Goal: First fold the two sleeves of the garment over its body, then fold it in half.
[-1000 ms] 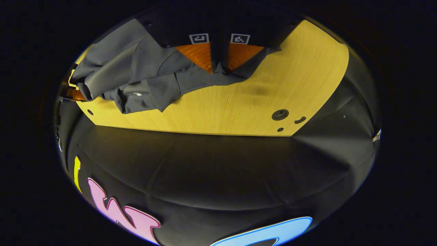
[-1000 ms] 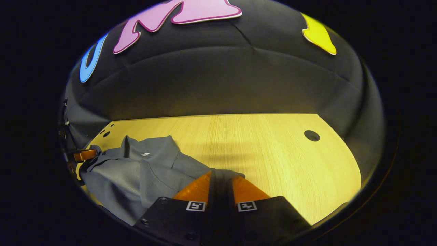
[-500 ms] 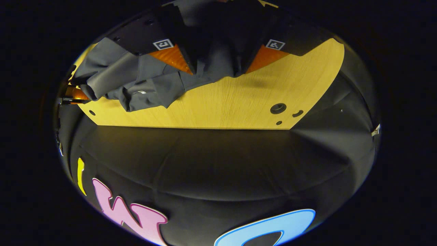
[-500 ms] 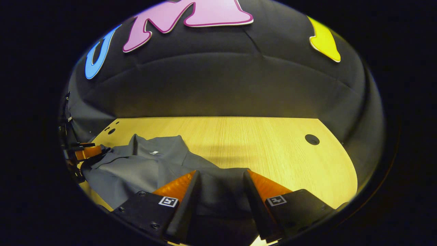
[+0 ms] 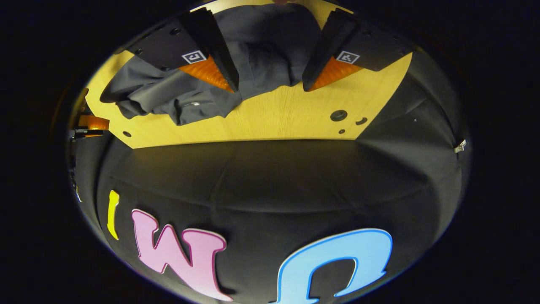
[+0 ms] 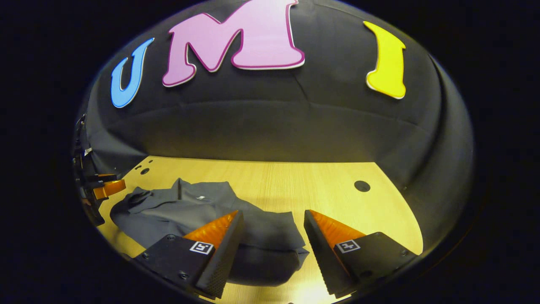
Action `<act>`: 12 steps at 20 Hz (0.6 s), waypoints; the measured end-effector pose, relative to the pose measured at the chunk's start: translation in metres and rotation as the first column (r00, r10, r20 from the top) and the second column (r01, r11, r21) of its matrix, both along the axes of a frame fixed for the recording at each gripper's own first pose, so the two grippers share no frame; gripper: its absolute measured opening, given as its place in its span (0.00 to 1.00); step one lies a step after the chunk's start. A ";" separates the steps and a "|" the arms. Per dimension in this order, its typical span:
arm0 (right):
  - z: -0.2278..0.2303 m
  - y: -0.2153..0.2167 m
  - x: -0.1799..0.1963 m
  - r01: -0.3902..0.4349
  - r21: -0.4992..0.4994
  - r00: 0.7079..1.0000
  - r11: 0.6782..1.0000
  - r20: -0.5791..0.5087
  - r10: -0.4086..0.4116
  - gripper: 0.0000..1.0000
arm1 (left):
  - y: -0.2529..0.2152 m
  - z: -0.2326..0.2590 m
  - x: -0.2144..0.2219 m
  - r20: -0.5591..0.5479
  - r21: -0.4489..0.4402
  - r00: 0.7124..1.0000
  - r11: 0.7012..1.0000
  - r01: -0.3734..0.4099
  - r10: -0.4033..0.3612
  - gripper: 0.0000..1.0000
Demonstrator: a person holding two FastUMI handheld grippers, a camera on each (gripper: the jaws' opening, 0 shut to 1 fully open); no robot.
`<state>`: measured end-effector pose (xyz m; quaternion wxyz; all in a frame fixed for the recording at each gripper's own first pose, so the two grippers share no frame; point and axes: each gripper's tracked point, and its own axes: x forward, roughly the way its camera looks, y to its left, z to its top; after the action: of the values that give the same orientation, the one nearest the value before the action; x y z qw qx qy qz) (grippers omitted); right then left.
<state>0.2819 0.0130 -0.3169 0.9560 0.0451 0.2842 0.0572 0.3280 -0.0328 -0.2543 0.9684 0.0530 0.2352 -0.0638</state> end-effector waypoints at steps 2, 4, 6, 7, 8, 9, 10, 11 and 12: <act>0.020 0.001 -0.009 -0.009 0.002 0.999 1.000 0.034 0.009 0.90 | -0.001 0.023 -0.014 0.041 0.013 0.999 1.000 0.010 -0.011 0.95; 0.040 0.004 -0.020 -0.024 0.006 0.997 1.000 0.067 0.023 0.90 | -0.005 0.044 -0.031 0.081 0.015 0.996 1.000 0.025 -0.026 0.95; 0.058 0.010 -0.030 -0.039 0.013 0.995 0.999 0.096 0.038 0.90 | -0.012 0.064 -0.050 0.115 -0.001 0.992 0.999 0.043 -0.043 0.95; 0.064 0.011 -0.037 -0.044 0.013 0.993 0.999 0.107 0.042 0.90 | -0.014 0.072 -0.061 0.129 -0.008 0.990 0.999 0.050 -0.048 0.95; 0.072 0.012 -0.044 -0.044 0.016 0.992 0.999 0.121 0.042 0.90 | -0.018 0.080 -0.070 0.142 -0.014 0.988 0.998 0.060 -0.058 0.95; 0.079 0.014 -0.051 -0.044 0.024 0.990 0.999 0.133 0.041 0.91 | -0.021 0.087 -0.080 0.154 -0.015 0.986 0.997 0.069 -0.066 0.95; 0.087 0.015 -0.059 -0.043 0.032 0.989 0.999 0.145 0.038 0.92 | -0.024 0.094 -0.090 0.164 -0.018 0.984 0.997 0.078 -0.074 0.95; 0.091 0.015 -0.067 -0.043 0.033 0.988 0.999 0.153 0.038 0.92 | -0.027 0.101 -0.100 0.174 -0.025 0.982 0.996 0.082 -0.076 0.95; 0.097 0.015 -0.073 -0.046 0.031 0.986 0.998 0.164 0.040 0.92 | -0.028 0.107 -0.109 0.183 -0.032 0.980 0.996 0.084 -0.077 0.95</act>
<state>0.2087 0.0283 -0.2201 0.9737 0.0506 0.2046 0.0861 0.2191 -0.0612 -0.1474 0.9833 0.0488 0.1424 -0.1025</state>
